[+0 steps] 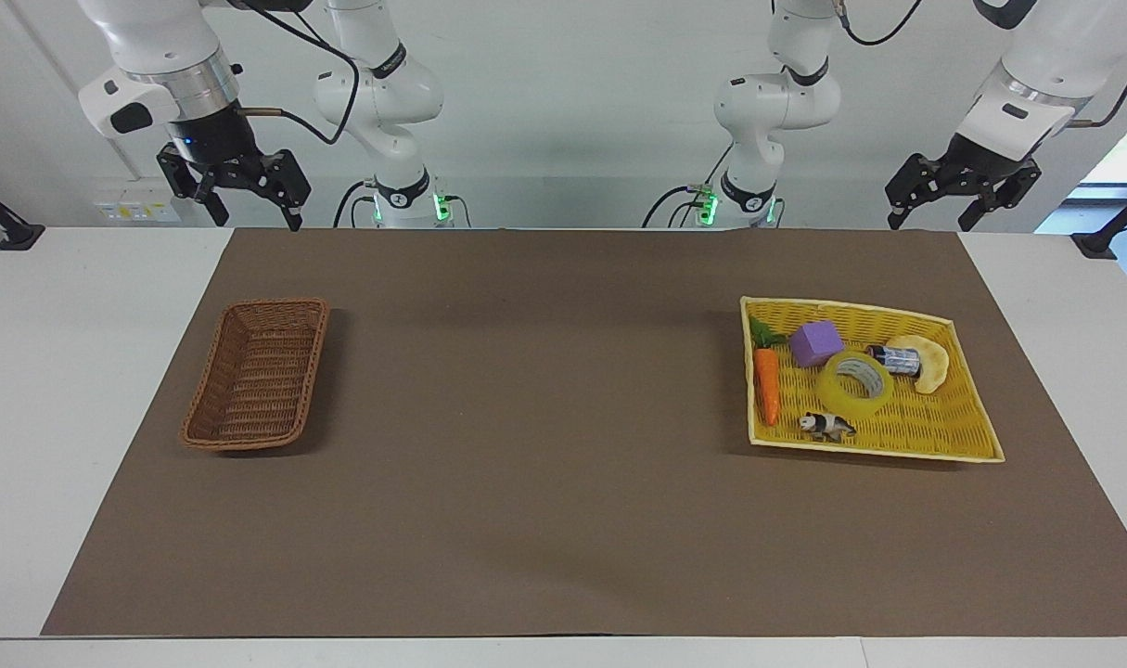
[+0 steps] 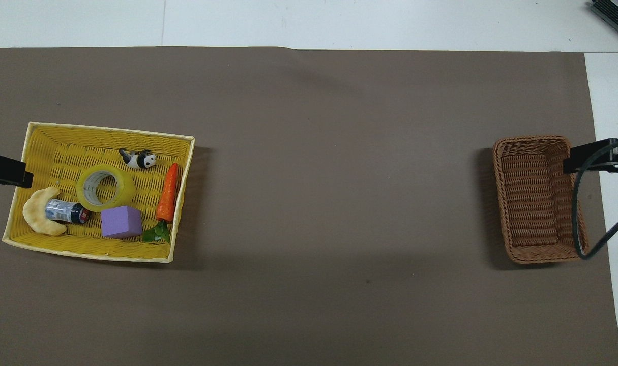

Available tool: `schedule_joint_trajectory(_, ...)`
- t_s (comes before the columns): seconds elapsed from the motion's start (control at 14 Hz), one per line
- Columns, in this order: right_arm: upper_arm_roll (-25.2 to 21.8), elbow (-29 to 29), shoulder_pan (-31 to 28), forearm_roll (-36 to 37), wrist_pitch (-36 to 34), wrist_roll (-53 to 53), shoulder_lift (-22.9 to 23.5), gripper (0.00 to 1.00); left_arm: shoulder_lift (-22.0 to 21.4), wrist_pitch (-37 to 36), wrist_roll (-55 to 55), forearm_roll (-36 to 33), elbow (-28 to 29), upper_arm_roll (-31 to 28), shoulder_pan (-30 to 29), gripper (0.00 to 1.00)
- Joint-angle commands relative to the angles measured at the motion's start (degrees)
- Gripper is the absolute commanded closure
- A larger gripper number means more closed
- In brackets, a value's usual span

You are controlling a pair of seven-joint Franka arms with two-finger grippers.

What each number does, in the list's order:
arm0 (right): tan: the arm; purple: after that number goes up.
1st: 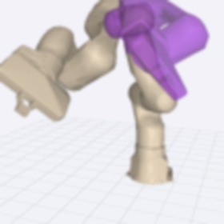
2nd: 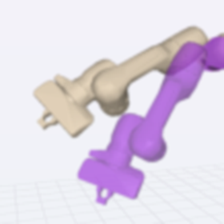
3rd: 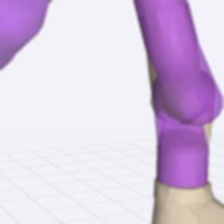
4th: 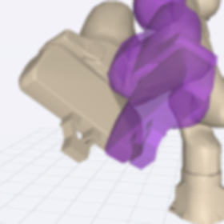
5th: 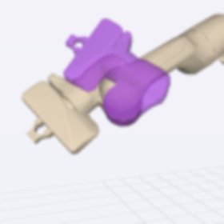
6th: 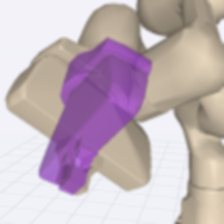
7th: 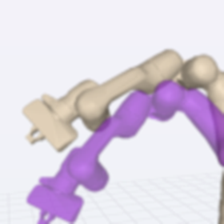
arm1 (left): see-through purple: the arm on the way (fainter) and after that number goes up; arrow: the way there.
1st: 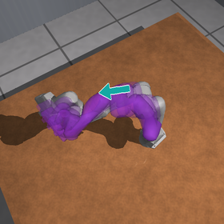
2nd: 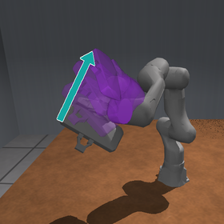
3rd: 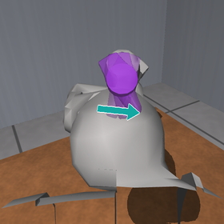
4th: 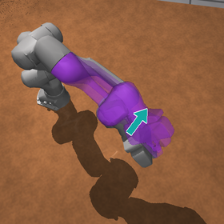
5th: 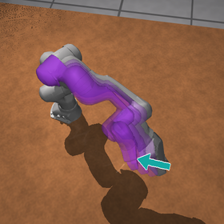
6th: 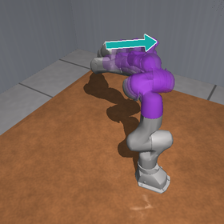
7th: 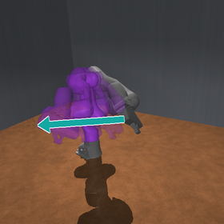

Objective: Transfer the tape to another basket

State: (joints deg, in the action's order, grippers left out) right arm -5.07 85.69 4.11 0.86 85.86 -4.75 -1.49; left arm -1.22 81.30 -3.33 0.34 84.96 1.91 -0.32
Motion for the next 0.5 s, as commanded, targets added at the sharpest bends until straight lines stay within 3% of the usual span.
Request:
schedule_joint_trajectory(0.0, 0.2, 0.8, -0.7, -0.4, 0.4, 1.1, -0.4, 0.0, -2.7, -2.0, 0.2, 0.2, 3.1, 0.0, 0.8, 0.0)
schedule_joint_trajectory(0.43, 0.2, 0.8, -0.7, -0.4, 0.4, 1.1, -0.4, 0.0, -3.3, -2.9, 0.2, 0.5, 3.8, 0.0, 1.6, 0.0)
